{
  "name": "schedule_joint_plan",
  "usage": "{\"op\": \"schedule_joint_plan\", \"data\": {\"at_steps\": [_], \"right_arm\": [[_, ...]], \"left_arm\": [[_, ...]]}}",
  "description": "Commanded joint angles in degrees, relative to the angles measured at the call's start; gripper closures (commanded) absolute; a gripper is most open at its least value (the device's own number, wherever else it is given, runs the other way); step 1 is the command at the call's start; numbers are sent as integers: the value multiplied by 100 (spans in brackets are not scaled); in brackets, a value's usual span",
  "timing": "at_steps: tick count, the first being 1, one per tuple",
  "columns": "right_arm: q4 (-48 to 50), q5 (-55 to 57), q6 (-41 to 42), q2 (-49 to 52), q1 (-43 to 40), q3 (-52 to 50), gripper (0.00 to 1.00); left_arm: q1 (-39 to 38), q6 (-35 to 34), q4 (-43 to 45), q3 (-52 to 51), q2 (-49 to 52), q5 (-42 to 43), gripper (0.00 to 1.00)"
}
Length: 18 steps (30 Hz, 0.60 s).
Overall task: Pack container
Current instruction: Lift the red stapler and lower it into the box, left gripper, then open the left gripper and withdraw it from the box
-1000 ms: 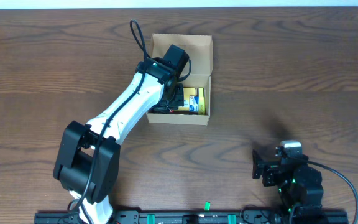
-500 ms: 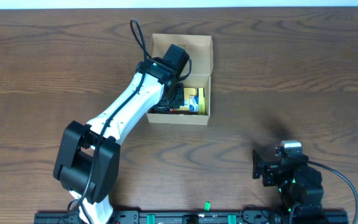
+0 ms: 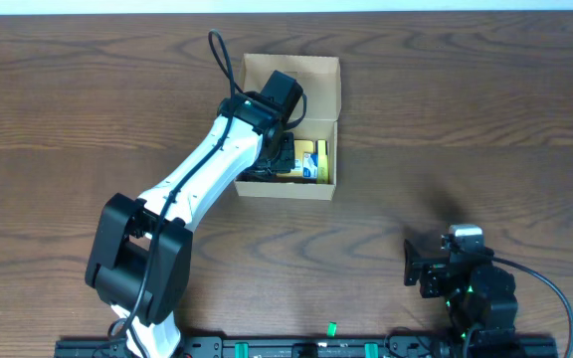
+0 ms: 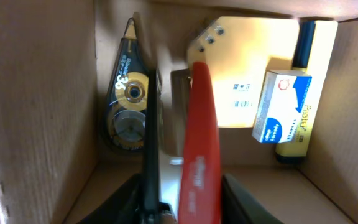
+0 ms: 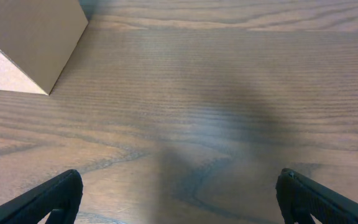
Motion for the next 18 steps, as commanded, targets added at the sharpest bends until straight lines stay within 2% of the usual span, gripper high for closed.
{"op": "schedule_joint_plan", "data": {"at_steps": [1, 6, 9, 16, 18], "right_arm": [[-22, -22, -87, -37, 37, -68, 1], [-22, -22, -87, -37, 37, -68, 1], [-22, -22, -87, -37, 37, -68, 1], [-24, -22, -87, -37, 37, -68, 1], [-22, -22, -87, -37, 37, -68, 1]], "left_arm": [[31, 42, 17, 173, 37, -4, 59], [31, 42, 52, 173, 37, -4, 50], [31, 42, 68, 173, 37, -7, 47], [31, 39, 275, 199, 2, -28, 46], [31, 39, 376, 216, -131, -63, 51]]}}
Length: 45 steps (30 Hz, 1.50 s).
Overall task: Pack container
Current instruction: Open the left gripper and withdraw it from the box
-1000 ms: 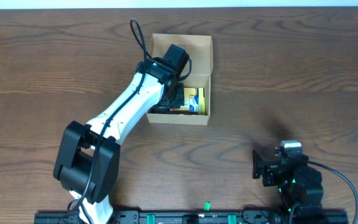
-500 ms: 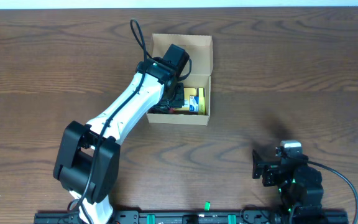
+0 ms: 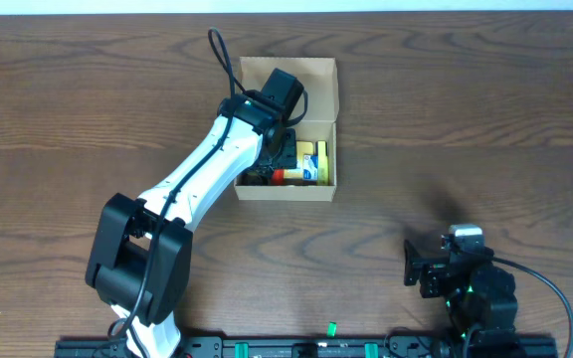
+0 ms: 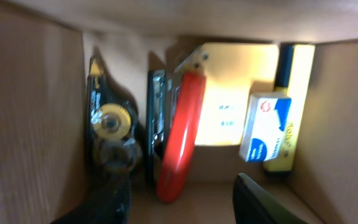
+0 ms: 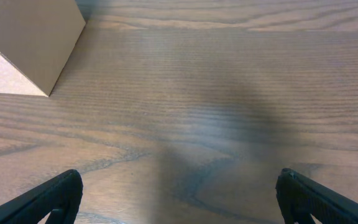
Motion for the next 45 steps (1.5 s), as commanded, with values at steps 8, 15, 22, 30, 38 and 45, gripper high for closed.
{"op": "schedule_joint_plan", "data": {"at_steps": [8, 15, 22, 30, 38, 45], "right_arm": [[-24, -22, -87, -37, 37, -68, 1], [-24, -22, -87, -37, 37, -68, 1], [-22, -22, -87, -37, 37, -68, 1], [-22, -22, -87, -37, 37, -68, 1], [-22, -22, -87, -37, 37, -68, 1], [83, 162, -83, -37, 37, -68, 1]], "left_arm": [[39, 52, 208, 229, -1768, -1207, 92], [39, 52, -584, 229, -3316, -3021, 94], [39, 50, -1528, 229, -4179, -3473, 94], [39, 52, -1655, 227, -4382, -3147, 5], [39, 55, -2146, 227, -4378, -3171, 5], [39, 52, -2177, 225, -4378, -3150, 5]]}}
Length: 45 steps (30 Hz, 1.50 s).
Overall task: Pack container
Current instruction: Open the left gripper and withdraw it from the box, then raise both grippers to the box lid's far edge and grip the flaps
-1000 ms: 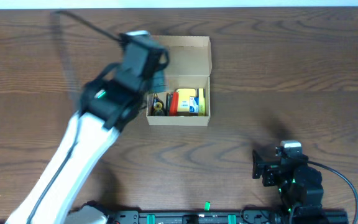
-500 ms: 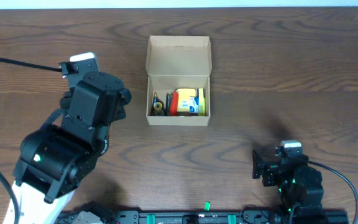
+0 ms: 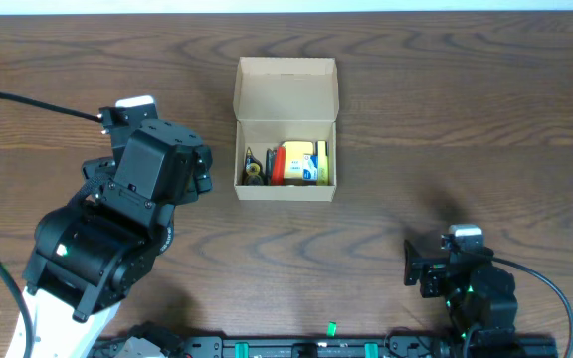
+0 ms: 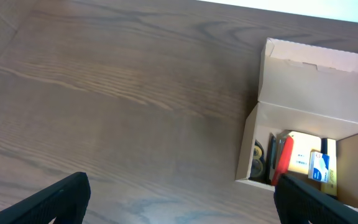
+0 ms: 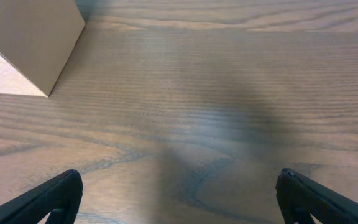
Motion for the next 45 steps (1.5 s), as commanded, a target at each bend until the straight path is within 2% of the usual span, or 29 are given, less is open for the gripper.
{"op": "schedule_joint_plan", "data": {"at_steps": [1, 5, 8, 13, 15, 17, 22, 27, 29, 30, 31, 33, 34, 35, 36, 38, 39, 40, 41, 45], "right_arm": [[190, 70, -15, -37, 37, -68, 1], [586, -767, 160, -2, 37, 269, 1], [452, -651, 389, 310, 37, 769, 1], [304, -72, 66, 1880, 37, 2111, 1], [240, 68, 57, 2848, 37, 2826, 1], [72, 72, 46, 3842, 37, 3585, 1], [-407, -498, -136, 5578, 39, 5082, 1], [-90, -824, -450, 6607, 37, 5617, 1], [205, -826, -446, 6878, 37, 5615, 14], [334, -826, -446, 7005, 37, 5615, 11], [463, -826, -417, 7163, 37, 5615, 1], [636, -826, -254, 7394, 37, 5615, 1], [721, -824, -166, 7519, 37, 5615, 6], [822, -824, -48, 7681, 37, 5615, 23], [870, -822, -2, 7759, 37, 5615, 34], [1034, -822, 109, 8021, 33, 5615, 57], [1130, -822, 155, 8150, 31, 5615, 71], [1239, -822, 216, 8293, 31, 5615, 89], [1340, -822, 295, 8417, 31, 5615, 98], [1718, -828, 754, 8950, 26, 5615, 99]], "left_arm": [[22, 37, -39, 37, 9, 9, 4], [24, 0, 42, 57, 9, 9, 5], [37, -284, -42, 234, 96, 39, 4], [363, -299, -538, 1224, 776, 431, 4], [551, -286, -848, 1770, 1187, 487, 4], [761, -260, -1056, 2238, 1543, 682, 5], [1386, -208, -999, 2594, 2017, 1550, 4], [2251, -131, -857, 2594, 2597, 2485, 4], [2511, -131, -723, 2594, 2859, 2874, 4], [2621, -133, -632, 2594, 2999, 3051, 4], [2734, -136, -496, 2594, 3185, 3237, 11], [2859, -160, -289, 2594, 3475, 3342, 33], [2909, -179, -199, 2594, 3624, 3344, 45], [2959, -190, -109, 2594, 3794, 3348, 53], [2994, -203, -50, 2592, 3934, 3344, 60], [3062, -203, 37, 2592, 4199, 3370, 82], [3093, -203, 72, 2592, 4332, 3397, 94], [3136, -203, 103, 2592, 4487, 3469, 95], [3171, -203, 140, 2592, 4610, 3558, 94], [3342, -197, 382, 2592, 5119, 4236, 94]]}}
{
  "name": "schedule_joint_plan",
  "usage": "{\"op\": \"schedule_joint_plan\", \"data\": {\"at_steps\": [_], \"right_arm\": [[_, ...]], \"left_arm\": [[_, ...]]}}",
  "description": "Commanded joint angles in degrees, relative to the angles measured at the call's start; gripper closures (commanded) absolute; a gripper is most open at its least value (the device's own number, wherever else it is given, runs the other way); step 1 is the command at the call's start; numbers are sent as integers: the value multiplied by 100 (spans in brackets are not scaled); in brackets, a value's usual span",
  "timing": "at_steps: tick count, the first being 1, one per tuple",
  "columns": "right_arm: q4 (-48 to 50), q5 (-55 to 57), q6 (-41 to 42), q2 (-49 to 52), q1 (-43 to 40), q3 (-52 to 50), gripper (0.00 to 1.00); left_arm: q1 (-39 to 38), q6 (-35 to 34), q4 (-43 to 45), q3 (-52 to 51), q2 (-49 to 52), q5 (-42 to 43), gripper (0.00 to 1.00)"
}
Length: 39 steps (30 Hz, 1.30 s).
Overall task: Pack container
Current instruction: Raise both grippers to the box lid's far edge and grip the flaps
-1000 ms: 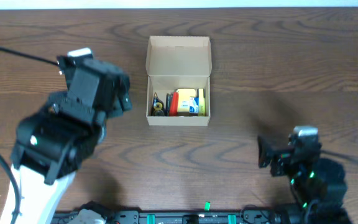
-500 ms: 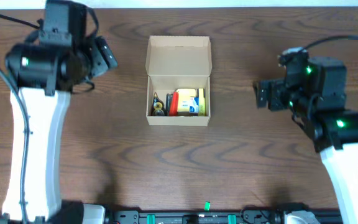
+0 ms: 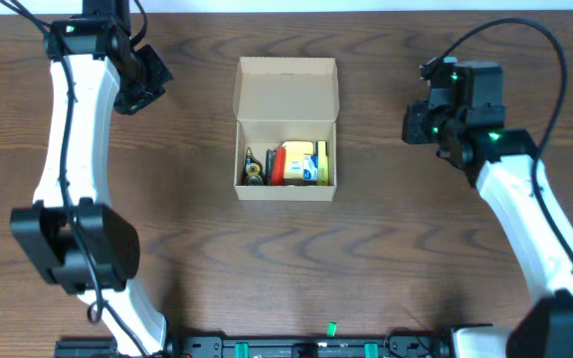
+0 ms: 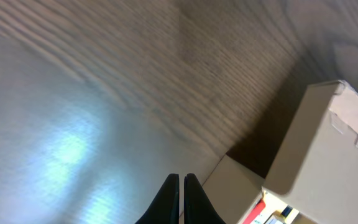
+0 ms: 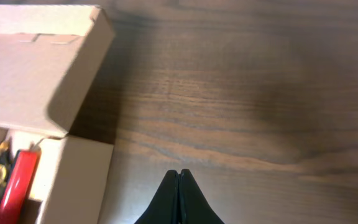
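The cardboard box [image 3: 253, 122] stands mid-table with its lid flap [image 3: 286, 88] open toward the back. Inside lie a red stapler [image 3: 290, 162], a yellow pad with a blue-and-white packet [image 3: 310, 164] and a correction tape roller [image 3: 253, 171]. My left gripper [image 3: 155, 78] hangs to the left of the lid, shut on nothing [image 4: 181, 177]. To the right of the box, my right gripper [image 3: 410, 127] is also shut and empty [image 5: 179, 172]. The right wrist view shows the lid [image 5: 36, 68] and the stapler [image 5: 18, 180] at the left.
Bare brown wooden table [image 3: 436, 229] surrounds the box on every side. The arms' mounting rail [image 3: 286, 348] runs along the front edge. No other loose objects show.
The left arm has gone from the front left to the back left beside the lid. The right arm has left the front right for the box's right side. Both grippers went from open to shut.
My left gripper was first down in the box with the red stapler between its fingers. Then the stapler lay in the box with the fingers apart around it. Later the left arm was back at the front left. Now both shut grippers flank the box.
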Motion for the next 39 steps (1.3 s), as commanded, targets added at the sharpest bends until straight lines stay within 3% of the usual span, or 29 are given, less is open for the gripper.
{"op": "schedule_joint_plan", "data": {"at_steps": [1, 8, 17, 27, 39], "right_arm": [[184, -42, 531, 363, 17, 94, 99], [903, -1019, 1071, 1154, -142, 94, 99], [2076, -2465, 1845, 2319, -293, 96, 99], [3567, -3014, 3056, 2977, -293, 96, 99], [4378, -3016, 3919, 3467, -164, 155, 99]], "left_arm": [[184, -22, 157, 92, 389, 804, 94], [378, -74, 758, 92, 1161, 2284, 94], [356, -391, 1266, 92, 2020, 3366, 94], [234, -1036, 2090, 92, 2367, 4059, 95], [-249, -1681, 2848, 92, 2828, 4321, 94]]}}
